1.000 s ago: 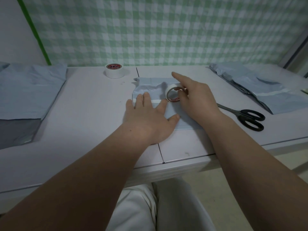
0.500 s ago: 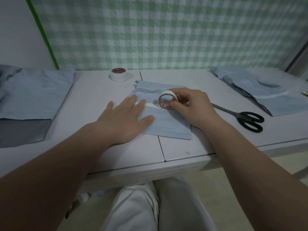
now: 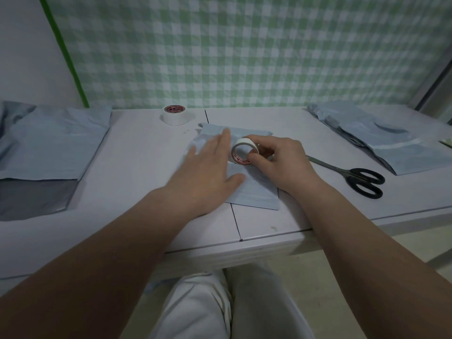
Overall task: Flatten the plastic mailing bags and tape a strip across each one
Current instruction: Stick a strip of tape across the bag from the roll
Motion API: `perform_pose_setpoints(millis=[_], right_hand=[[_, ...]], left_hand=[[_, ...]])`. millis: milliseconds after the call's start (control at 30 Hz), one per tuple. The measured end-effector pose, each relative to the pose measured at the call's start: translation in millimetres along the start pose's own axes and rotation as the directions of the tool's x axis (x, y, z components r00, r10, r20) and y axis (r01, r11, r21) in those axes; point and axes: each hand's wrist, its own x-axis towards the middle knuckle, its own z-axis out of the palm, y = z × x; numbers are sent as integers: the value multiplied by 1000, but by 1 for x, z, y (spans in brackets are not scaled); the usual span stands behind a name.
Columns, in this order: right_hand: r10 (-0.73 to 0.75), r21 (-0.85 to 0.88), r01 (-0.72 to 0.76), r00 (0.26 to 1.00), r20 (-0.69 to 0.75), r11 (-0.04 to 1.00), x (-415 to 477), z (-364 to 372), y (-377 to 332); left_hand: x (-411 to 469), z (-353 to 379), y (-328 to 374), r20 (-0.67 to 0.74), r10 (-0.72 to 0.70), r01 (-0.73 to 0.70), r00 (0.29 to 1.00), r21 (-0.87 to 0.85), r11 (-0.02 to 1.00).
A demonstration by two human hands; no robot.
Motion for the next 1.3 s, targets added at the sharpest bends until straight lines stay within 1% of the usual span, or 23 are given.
perform_pose_setpoints(millis=[33,67,100,200,267,333,433,633,833,1000,1167,1300], right_hand=[[-5,-1,5,1000,1,1000,0,0,0],[-10,2,10,1000,3,1000,0,0,0],[-13,8,13,1000,5,1000,0,0,0],[-22,21,22,1000,-1,1000,0,-1,-1],[-31,30,31,1000,-4,999,0,-2,-1],[-39,34,39,999,-5,999,-1,-3,-1],[-30,42,30,1000,-3,999,-1,-3,-1],[5,47,-5,1000,-5,999,-1,-5,3],[32,-16,-32,999,-33,999,0,-8,8],[9,-47,-11,999,-43,999,-3,-11,12],[-16,-108,11,999,-49,994,-5,-14,14],[-26,-161,12,996,-83,987,-2,-12,21]], left_hand=[[4,1,7,26,11,-7,1000,-159,987],[7,2,13,29,10,-2,1000,-258,966],[10,4,16,21,-1,7,1000,-286,958],[12,10,15,-8,-29,27,1000,-209,978],[9,14,13,16,-25,26,1000,-111,993],[8,17,11,52,-29,31,998,-52,998],[7,19,8,94,-40,43,995,-30,999],[7,20,10,116,-77,75,990,29,997],[6,16,12,141,-79,73,987,50,996],[5,15,14,125,-75,60,989,121,991],[5,14,14,133,-50,30,990,151,988],[5,15,13,152,-45,19,987,162,987]])
